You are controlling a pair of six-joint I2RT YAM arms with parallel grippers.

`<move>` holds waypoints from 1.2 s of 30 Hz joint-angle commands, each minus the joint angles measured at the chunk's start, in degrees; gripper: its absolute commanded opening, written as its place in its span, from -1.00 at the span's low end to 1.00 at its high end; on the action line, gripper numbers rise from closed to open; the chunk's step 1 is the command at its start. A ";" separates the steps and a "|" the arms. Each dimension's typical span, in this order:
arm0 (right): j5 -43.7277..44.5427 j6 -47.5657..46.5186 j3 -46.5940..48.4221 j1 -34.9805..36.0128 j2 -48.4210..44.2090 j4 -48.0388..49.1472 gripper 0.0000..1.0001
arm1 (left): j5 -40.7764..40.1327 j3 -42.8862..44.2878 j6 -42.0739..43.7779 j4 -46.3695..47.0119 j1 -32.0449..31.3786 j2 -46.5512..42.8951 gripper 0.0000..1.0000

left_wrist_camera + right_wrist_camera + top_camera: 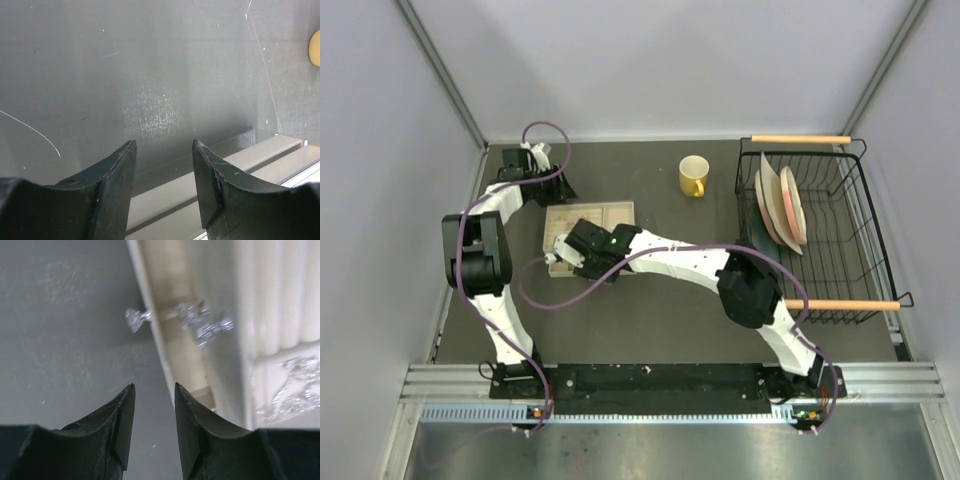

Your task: Organize the mixed jewelry

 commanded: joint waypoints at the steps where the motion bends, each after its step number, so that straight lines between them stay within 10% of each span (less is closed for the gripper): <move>1: -3.34 -0.13 -5.10 2.04 -8.10 1.43 -0.24 | -0.80 0.65 1.16 -4.04 -1.11 2.98 0.06; 36: 8.86 -0.48 -12.23 2.31 0.77 16.27 -0.31 | -1.68 0.56 1.78 -4.30 -1.02 2.28 0.06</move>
